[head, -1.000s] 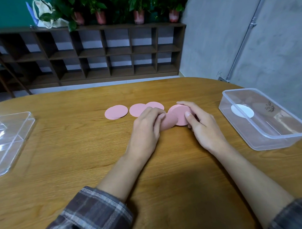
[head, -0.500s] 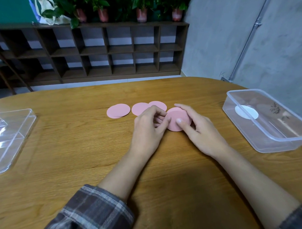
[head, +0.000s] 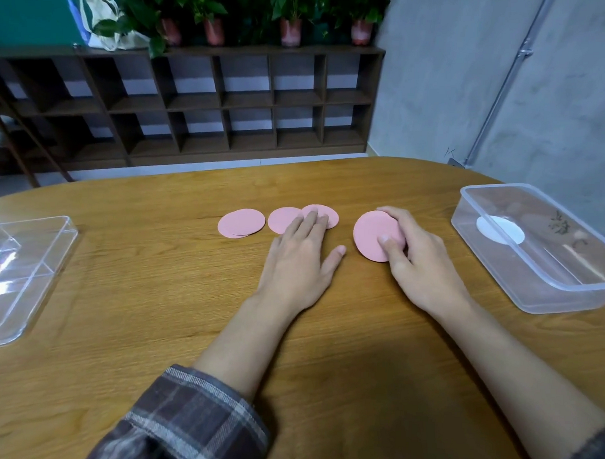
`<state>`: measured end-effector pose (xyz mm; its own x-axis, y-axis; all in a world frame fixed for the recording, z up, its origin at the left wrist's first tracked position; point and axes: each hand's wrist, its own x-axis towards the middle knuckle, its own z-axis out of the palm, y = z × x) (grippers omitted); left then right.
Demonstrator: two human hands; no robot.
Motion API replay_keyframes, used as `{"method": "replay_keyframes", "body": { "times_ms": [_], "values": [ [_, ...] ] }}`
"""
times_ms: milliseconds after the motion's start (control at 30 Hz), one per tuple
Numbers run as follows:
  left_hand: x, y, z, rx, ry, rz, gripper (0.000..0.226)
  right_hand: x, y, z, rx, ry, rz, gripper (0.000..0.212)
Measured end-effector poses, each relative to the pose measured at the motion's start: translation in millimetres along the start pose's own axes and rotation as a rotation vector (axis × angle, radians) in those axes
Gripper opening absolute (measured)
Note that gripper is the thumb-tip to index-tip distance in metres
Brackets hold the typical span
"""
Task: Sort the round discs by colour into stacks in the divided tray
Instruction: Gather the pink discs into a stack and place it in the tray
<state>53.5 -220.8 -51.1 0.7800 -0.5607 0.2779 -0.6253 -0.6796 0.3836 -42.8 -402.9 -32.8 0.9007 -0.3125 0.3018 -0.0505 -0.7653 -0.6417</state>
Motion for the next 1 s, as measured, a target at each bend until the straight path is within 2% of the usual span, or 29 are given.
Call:
{"method": "replay_keyframes", "body": {
  "times_ms": [100, 267, 667, 867, 1000],
  "values": [
    [1, 0, 1, 0.053, -0.050, -0.027, 0.066, 0, 1, 1, 0.007, -0.002, 0.005, 0.042],
    [-1, 0, 1, -0.019, 0.044, -0.033, 0.055, 1, 2, 0, 0.026, -0.005, 0.030, 0.042],
    [-16, 2, -7, -0.039, 0.111, 0.025, 0.028, 0, 0, -1, 0.068, -0.017, 0.034, 0.043],
    [-30, 1, -16, -0.023, 0.242, 0.094, 0.024, -1, -3, -2, 0.110, 0.006, 0.017, 0.041],
    [-36, -1, -21, -0.166, 0.363, 0.146, 0.015, -2, -7, -1, 0.131, -0.035, 0.014, 0.038]
  ]
}}
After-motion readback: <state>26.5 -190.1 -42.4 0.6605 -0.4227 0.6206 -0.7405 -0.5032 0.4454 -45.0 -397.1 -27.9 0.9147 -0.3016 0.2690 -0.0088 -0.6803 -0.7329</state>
